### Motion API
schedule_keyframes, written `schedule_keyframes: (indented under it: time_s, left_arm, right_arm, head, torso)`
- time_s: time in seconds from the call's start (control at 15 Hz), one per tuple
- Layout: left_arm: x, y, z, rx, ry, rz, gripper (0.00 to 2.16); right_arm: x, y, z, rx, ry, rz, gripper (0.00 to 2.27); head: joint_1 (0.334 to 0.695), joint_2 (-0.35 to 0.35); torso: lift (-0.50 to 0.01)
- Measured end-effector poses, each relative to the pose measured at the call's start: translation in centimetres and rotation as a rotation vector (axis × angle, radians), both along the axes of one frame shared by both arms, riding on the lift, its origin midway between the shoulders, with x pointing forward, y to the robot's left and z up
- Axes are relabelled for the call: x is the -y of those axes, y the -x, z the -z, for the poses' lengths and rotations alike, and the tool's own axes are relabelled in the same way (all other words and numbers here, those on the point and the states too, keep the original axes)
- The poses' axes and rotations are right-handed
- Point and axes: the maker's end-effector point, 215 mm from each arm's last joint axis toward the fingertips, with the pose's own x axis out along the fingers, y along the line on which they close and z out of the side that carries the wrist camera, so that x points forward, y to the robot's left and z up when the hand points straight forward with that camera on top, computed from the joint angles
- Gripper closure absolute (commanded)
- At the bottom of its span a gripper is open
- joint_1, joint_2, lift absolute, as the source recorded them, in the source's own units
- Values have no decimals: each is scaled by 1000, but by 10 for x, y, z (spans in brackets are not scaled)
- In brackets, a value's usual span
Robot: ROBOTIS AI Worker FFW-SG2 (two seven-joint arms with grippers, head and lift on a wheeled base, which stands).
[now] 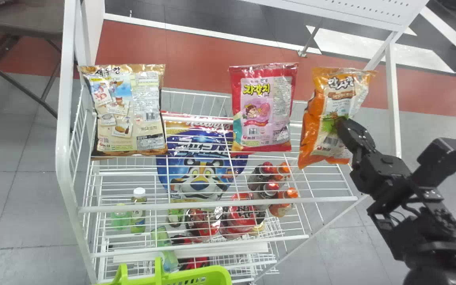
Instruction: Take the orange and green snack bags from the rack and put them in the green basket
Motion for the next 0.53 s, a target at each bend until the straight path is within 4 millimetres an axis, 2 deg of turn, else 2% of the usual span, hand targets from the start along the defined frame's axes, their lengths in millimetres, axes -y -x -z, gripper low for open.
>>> schedule_keyframes:
  time_s: [0.13,0.27,0.53]
  left_arm:
    - [0,-1,0,3,2,-3,2145]
    - [-1,-3,0,11,5,-9,2145]
    - [-2,-6,1,24,7,-20,2145]
  right_arm:
    - [-31,18,13,-82,-94,-71,2246]
    - [-74,41,43,-217,-226,-168,2246]
    - [-135,81,79,-391,-338,-308,2246]
  head:
    - [695,-350]
    - [695,-350]
    - [695,-350]
  torso:
    - [0]
    - [0]
    - [0]
